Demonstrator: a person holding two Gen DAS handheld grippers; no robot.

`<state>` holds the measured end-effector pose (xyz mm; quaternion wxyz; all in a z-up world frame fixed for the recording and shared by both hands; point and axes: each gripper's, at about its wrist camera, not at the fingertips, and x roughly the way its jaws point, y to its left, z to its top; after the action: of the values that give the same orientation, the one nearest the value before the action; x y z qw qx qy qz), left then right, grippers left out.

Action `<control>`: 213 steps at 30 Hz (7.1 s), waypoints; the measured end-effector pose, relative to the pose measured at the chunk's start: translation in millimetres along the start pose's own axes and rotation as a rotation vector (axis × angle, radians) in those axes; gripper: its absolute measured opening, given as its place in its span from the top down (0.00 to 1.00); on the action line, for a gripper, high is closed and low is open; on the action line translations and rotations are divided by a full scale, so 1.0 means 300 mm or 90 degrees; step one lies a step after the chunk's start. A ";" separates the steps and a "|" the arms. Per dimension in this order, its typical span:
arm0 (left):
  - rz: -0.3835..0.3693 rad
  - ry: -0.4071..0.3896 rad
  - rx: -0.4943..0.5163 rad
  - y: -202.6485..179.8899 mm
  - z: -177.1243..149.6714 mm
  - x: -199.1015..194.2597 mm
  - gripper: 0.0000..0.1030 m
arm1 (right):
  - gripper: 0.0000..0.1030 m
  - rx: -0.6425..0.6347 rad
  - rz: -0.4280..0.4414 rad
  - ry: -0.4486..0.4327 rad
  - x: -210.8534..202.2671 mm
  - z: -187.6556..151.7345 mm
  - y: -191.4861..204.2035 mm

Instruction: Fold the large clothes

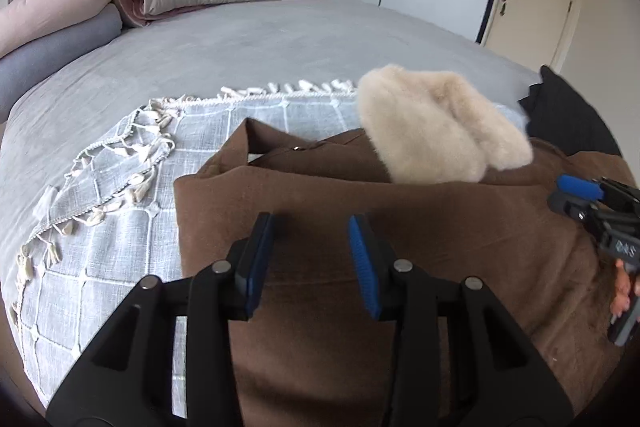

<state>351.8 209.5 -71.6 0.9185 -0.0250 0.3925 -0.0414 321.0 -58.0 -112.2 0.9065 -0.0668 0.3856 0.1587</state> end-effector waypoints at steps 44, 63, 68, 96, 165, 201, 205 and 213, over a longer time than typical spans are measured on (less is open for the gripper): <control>0.003 0.048 -0.226 -0.217 -0.400 -0.489 0.07 | 0.18 0.288 -0.052 0.031 -0.681 -0.554 -0.784; -0.048 0.059 -0.246 -0.208 -0.446 -0.335 0.07 | 0.18 0.720 -0.153 -0.131 -0.764 -0.835 -1.579; -0.061 0.043 -0.250 -0.211 -0.427 -0.340 0.07 | 0.36 0.739 -0.160 -0.164 -0.712 -0.798 -1.592; -0.001 0.005 -0.160 -0.154 -0.373 -0.474 0.07 | 0.94 0.194 -0.048 -0.306 -0.937 0.085 -0.707; -0.129 0.108 -0.086 -0.478 0.000 0.171 0.44 | 0.57 0.277 -0.027 0.001 -0.061 -0.039 -1.093; -0.176 0.085 -0.008 -0.627 -0.235 -0.320 0.18 | 0.30 0.122 -0.021 0.042 -0.492 -0.366 -0.780; -0.175 0.130 -0.043 -0.606 -0.281 -0.430 0.15 | 0.21 0.099 -0.005 0.026 -0.675 -0.387 -0.713; -0.198 0.142 -0.028 -0.532 -0.428 -0.704 0.11 | 0.15 0.101 0.061 0.038 -0.928 -0.504 -0.624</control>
<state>104.6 69.3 4.0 0.8512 -0.1004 0.4838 -0.1769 100.4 -336.8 -16.9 0.8885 0.0191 0.4264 0.1687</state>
